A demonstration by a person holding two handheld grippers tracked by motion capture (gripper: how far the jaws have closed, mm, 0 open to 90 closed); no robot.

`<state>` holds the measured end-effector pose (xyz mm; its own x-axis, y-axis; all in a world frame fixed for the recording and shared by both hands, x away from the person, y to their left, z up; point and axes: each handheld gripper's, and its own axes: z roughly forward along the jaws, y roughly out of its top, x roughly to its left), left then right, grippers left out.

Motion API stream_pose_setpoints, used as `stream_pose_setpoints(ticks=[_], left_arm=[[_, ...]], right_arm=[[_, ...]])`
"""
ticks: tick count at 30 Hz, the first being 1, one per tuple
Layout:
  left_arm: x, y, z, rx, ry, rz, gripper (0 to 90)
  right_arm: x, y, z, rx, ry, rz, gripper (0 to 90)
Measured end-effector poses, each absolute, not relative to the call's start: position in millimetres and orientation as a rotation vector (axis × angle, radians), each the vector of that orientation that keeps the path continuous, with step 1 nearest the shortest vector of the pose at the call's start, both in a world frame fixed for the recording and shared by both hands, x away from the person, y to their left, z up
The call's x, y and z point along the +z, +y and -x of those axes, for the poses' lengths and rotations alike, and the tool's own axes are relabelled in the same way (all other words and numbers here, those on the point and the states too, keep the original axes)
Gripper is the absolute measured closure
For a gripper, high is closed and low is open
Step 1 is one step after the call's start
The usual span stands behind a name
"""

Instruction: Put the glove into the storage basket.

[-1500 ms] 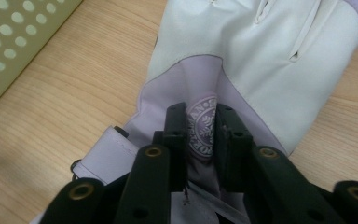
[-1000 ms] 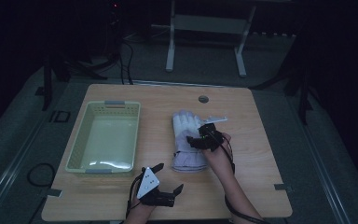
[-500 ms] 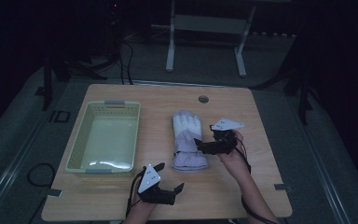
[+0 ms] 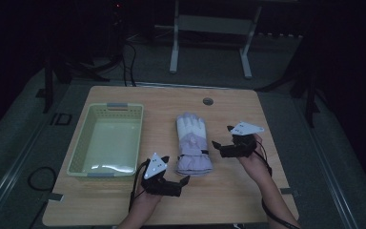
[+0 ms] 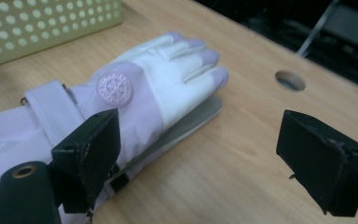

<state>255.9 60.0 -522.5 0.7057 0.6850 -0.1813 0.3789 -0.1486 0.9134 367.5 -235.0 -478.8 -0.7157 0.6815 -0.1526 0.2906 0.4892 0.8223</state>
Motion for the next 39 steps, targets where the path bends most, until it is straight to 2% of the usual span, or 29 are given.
stream_pose_setpoints(ticks=[10,18,20,21,22,23,24,30,32,39], left_arm=[[-509.6,46.2,-290.8,0.339,0.855,-1.808,0.1],[-508.4,25.2,-321.5,0.338,0.880,-1.875,0.2],[-510.8,22.1,-325.7,0.337,0.900,-1.886,2.2],[-510.8,22.1,-325.7,0.337,0.900,-1.886,7.4],[-513.8,19.2,-327.4,0.379,0.923,-1.910,7.4],[-515.8,18.7,-327.5,0.392,0.933,-1.916,13.5],[-518.3,19.1,-328.1,0.390,0.949,-1.918,14.3],[-538.7,26.3,-329.9,0.328,1.075,-1.949,14.5],[-545.2,25.8,-329.8,0.331,1.075,-1.995,14.4],[-554.9,29.6,-333.1,0.254,1.131,-2.001,14.5]], right_arm=[[-479.4,-224.5,-373.1,1.169,2.245,-0.772,13.4],[-488.5,-215.0,-390.6,1.269,2.329,-1.053,12.0],[-491.4,-211.4,-391.8,1.235,2.325,-1.047,13.9],[-491.4,-211.4,-391.8,1.235,2.325,-1.047,13.9],[-492.8,-210.3,-392.7,1.238,2.326,-1.055,14.7],[-495.6,-208.5,-394.1,1.224,2.328,-1.066,20.4],[-497.5,-207.9,-394.6,1.223,2.326,-1.072,20.4],[-512.5,-207.6,-395.9,1.208,2.352,-1.114,25.6],[-517.7,-207.1,-396.5,1.191,2.368,-1.124,27.1],[-535.7,-200.8,-398.9,1.140,2.444,-1.185,29.8]])
